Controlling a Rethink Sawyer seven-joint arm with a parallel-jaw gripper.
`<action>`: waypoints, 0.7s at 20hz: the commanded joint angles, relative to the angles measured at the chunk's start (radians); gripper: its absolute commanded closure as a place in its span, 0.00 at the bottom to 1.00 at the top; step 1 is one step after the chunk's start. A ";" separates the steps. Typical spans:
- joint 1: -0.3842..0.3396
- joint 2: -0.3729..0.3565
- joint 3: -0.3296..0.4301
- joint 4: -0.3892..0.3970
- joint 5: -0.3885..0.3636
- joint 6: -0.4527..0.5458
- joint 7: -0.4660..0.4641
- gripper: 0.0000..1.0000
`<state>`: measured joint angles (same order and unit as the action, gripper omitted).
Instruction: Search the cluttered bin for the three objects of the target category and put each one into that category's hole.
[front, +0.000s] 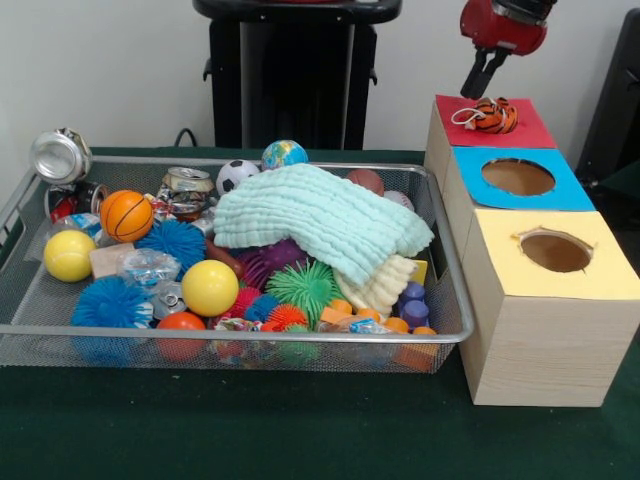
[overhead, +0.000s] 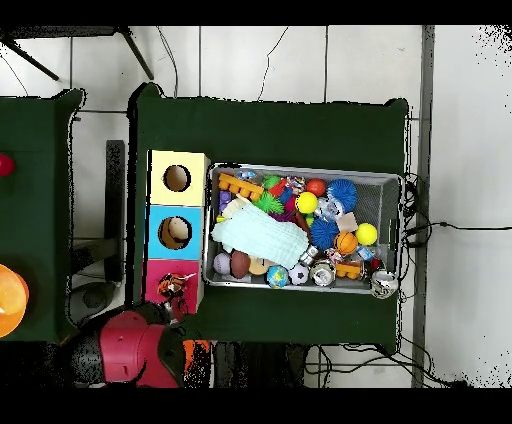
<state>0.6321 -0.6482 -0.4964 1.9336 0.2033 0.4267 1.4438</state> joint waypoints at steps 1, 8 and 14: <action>-0.005 0.031 0.092 -0.067 -0.008 0.114 0.195 1.00; 0.005 -0.026 0.087 -0.055 0.006 0.120 0.207 1.00; 0.019 -0.061 0.081 -0.059 0.006 0.162 0.211 1.00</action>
<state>0.6462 -0.6799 -0.4964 1.9327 0.2031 0.4550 1.4438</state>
